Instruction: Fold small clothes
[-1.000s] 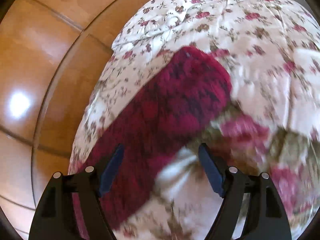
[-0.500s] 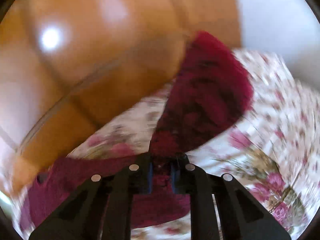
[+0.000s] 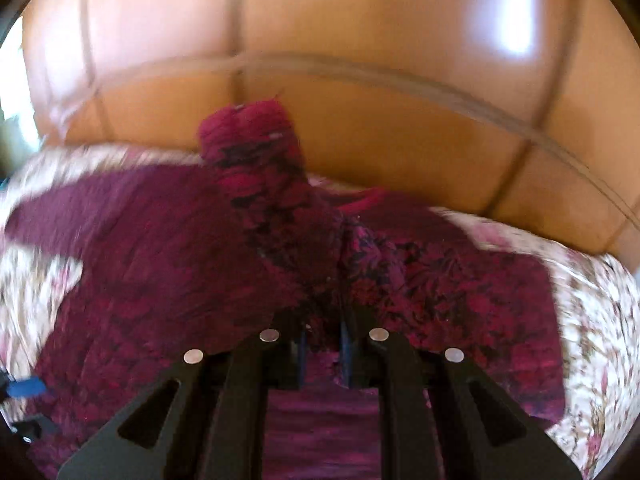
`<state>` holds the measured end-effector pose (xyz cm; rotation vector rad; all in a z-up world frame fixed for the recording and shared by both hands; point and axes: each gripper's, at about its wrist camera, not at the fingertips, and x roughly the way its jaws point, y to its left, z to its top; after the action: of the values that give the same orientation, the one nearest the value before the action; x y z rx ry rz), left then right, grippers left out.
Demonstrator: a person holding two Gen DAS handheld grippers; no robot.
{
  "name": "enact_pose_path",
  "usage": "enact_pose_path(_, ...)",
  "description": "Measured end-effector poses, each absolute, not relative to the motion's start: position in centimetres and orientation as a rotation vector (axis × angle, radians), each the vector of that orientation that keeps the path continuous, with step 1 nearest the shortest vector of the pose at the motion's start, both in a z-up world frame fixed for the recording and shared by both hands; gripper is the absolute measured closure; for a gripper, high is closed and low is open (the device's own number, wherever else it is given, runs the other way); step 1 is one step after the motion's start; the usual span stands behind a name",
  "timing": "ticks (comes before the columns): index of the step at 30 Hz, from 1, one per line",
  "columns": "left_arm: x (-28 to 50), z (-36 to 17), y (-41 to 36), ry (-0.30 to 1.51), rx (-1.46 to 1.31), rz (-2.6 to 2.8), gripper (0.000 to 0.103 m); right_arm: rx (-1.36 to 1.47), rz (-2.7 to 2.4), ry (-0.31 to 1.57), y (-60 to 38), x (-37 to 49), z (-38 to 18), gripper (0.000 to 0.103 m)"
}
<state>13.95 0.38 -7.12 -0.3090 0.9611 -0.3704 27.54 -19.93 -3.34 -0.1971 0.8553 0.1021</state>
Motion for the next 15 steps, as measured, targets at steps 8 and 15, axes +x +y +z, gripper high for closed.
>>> enact_pose_path(8,14.9,-6.8,1.2,0.964,-0.300,-0.360,0.045,-0.085,0.163,0.801,-18.6,23.2,-2.1,0.033)
enact_pose_path(15,17.0,-6.1,0.7,0.965,-0.306,-0.350,0.045,0.036,0.104,0.787,-23.4,17.1,-1.3,0.023)
